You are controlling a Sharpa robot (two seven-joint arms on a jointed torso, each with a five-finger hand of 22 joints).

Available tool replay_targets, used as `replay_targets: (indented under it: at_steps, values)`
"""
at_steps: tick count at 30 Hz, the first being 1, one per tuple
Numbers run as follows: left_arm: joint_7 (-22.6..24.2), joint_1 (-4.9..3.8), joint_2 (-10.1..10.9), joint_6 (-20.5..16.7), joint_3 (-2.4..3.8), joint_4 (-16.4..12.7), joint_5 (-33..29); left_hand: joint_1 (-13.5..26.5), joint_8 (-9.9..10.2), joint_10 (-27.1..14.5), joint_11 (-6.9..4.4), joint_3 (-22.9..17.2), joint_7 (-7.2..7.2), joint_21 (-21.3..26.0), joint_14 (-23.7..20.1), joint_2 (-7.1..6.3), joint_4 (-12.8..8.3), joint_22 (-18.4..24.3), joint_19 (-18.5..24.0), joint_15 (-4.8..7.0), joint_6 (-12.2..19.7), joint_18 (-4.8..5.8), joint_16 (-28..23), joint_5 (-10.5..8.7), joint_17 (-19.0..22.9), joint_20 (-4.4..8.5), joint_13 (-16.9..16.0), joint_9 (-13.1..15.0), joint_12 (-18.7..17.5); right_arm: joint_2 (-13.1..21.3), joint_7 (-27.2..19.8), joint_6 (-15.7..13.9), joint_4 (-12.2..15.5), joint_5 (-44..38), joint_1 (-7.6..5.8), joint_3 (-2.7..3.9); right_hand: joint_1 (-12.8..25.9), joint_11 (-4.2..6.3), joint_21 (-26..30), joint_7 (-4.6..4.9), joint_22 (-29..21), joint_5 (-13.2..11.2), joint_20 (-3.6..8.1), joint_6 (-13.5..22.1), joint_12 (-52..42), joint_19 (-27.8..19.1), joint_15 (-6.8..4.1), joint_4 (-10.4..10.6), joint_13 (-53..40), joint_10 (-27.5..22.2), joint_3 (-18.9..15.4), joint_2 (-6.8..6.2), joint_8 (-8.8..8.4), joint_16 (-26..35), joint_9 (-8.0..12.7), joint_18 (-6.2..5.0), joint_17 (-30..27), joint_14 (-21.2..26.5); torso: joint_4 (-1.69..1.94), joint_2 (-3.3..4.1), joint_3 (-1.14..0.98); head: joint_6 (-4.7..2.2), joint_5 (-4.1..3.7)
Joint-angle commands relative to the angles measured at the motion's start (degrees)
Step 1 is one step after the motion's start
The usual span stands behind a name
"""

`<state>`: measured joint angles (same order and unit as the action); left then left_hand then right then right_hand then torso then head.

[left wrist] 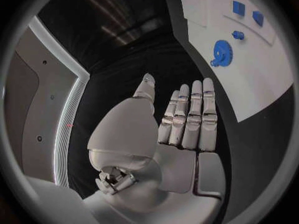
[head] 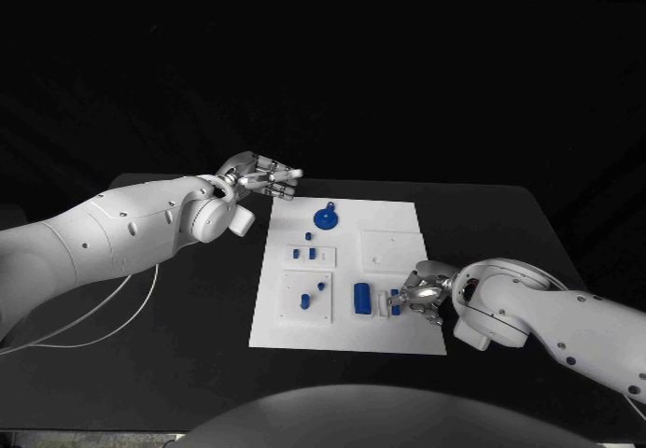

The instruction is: Assemble the parts on the task board

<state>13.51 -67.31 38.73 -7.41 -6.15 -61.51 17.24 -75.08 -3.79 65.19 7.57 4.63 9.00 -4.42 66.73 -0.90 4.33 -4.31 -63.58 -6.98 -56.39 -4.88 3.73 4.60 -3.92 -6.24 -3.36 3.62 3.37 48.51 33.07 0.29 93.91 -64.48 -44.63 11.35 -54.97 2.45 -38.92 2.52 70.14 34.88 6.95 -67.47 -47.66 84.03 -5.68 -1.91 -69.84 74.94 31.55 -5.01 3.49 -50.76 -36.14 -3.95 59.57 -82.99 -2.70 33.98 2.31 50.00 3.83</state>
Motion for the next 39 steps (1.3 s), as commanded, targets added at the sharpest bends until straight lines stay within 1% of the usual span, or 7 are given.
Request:
replay_targets:
  at_steps: [1, 5, 21, 27, 29, 34, 39]
  values:
    - [-0.12, -0.01, -0.15, 0.92, 0.04, -0.06, 1.12, 0.23, 0.05, -0.43, 0.05, -0.21, -0.05, 0.14, -0.27, -0.10, -0.13, 0.01, 0.18, -0.07, 0.17, 0.16, -0.22, 0.13, -0.09, -0.17, -0.06, 0.07, 0.05, -0.42, 0.80, 3.24, 0.04, 1.40, 0.01, 0.02, -0.77, 0.35, 0.44, -0.01, 0.06, 0.47, -0.02, -0.22, 0.02, 2.64, 0.05, -12.87, 0.12, 0.35, 12.37, 0.55, 0.19, 0.17, 0.13, -0.27, 0.04, -0.20, 0.01, 0.07, -0.02, 0.00, 0.05]
    - [-0.12, -0.02, -0.20, 0.98, 0.04, -0.07, 1.29, 0.38, 0.07, -0.44, 0.06, -0.22, -0.05, 0.14, -0.27, -0.23, -0.13, 0.00, 0.17, -0.07, 0.16, 0.16, -0.22, 0.16, -0.09, -0.17, -0.06, 0.06, 0.04, -1.02, 1.38, 3.39, -0.55, 0.99, 0.00, 0.02, -0.78, 0.35, 0.45, -0.01, 0.11, 0.62, -0.03, -0.26, -0.01, 2.66, 0.05, -12.89, 0.12, 0.35, 12.23, 0.58, 0.20, 0.15, 0.16, -0.26, 0.07, -0.22, 0.00, 0.00, 0.00, 0.00, 0.12]
    - [-0.08, -0.02, -0.14, 0.19, 0.04, -0.18, 1.37, 0.59, 0.06, -0.30, 0.01, -0.35, -0.10, 0.11, -0.14, -0.36, 0.06, -0.01, 0.09, -0.03, -0.02, 0.16, -0.22, -0.12, -0.10, -0.13, -0.06, 0.07, 0.04, -3.14, 2.49, -0.51, -1.68, -3.22, 0.01, 0.02, -0.68, 0.35, 0.67, -0.01, 0.22, 0.20, -0.03, -0.23, 0.06, 2.71, 0.05, -12.84, 0.20, 0.30, 11.83, 0.60, 0.19, 0.29, 0.36, -0.25, 0.02, -0.22, -0.01, 0.03, -0.02, 0.00, 0.48]
    - [-0.32, -0.02, -0.10, 0.08, 0.04, -0.21, 1.37, 0.15, 0.06, -0.28, 0.00, -0.48, -0.11, 0.14, -0.13, -0.57, -0.24, 0.00, 0.09, -0.02, -0.01, 0.17, -0.22, -0.66, -0.09, -0.12, -0.06, 0.07, 0.04, -3.67, 1.73, 0.62, -1.89, -3.39, 0.02, 0.02, -0.90, 0.31, 0.95, 0.03, 0.14, -1.18, -0.11, -0.03, 0.32, 2.72, 0.11, -12.67, 0.35, 0.14, 10.77, 0.64, 0.17, 0.38, 0.88, -0.21, -0.02, -0.24, 0.01, 0.03, -0.01, 0.00, 0.65]
    - [-0.42, -0.02, -0.09, 0.05, 0.04, -0.21, 1.37, 0.08, 0.07, -0.27, 0.01, -0.47, -0.10, 0.13, -0.13, -0.65, -0.33, 0.00, 0.08, -0.02, 0.02, 0.17, -0.21, -0.69, -0.09, -0.12, -0.06, 0.07, 0.04, -3.79, 1.61, 1.68, -1.89, -3.42, 0.02, 0.00, -1.26, 0.28, 1.15, 0.01, 0.08, -1.53, -0.18, 0.13, 0.77, 2.67, 0.20, -12.50, 0.61, -0.09, 8.69, 0.85, 0.16, 0.45, 1.25, -0.19, -0.05, -0.13, 0.02, 0.01, 0.00, 0.00, 0.66]
    - [-0.55, -0.02, -0.06, 0.06, 0.04, -0.23, 1.37, 0.08, 0.07, -0.27, 0.01, -0.47, -0.10, 0.13, -0.13, -0.65, -0.33, 0.00, 0.08, -0.02, 0.02, 0.17, -0.21, -0.69, -0.09, -0.12, -0.06, 0.07, 0.04, -4.01, 1.53, 2.92, -2.14, -3.46, 0.03, -0.07, -1.99, 0.24, 1.51, -0.07, 0.01, -4.54, -0.28, 0.12, 1.15, 2.68, 0.28, -12.23, 0.95, -0.19, 5.54, 1.24, 0.20, 0.52, 1.77, -0.10, -0.10, -0.02, -0.01, 0.02, 0.02, 0.00, 0.71]
    - [-0.80, -0.02, -0.01, 0.39, 0.04, -0.26, 1.39, -0.20, 0.05, -0.23, -0.02, -0.54, -0.13, 0.11, -0.03, -0.73, -0.69, -0.01, 0.02, 0.02, -0.08, 0.16, -0.19, -0.94, -0.11, -0.10, -0.06, 0.08, 0.04, -4.04, 1.52, 3.64, -2.23, -3.48, 0.05, -0.14, -2.71, 0.25, 2.03, -0.33, -0.19, -9.27, -0.33, 0.27, 1.13, 2.68, 0.33, -11.68, 1.06, -0.11, 2.78, 1.55, 0.22, 0.61, 1.55, -0.03, -0.21, 0.02, -0.02, 0.01, 0.00, 0.00, 0.79]
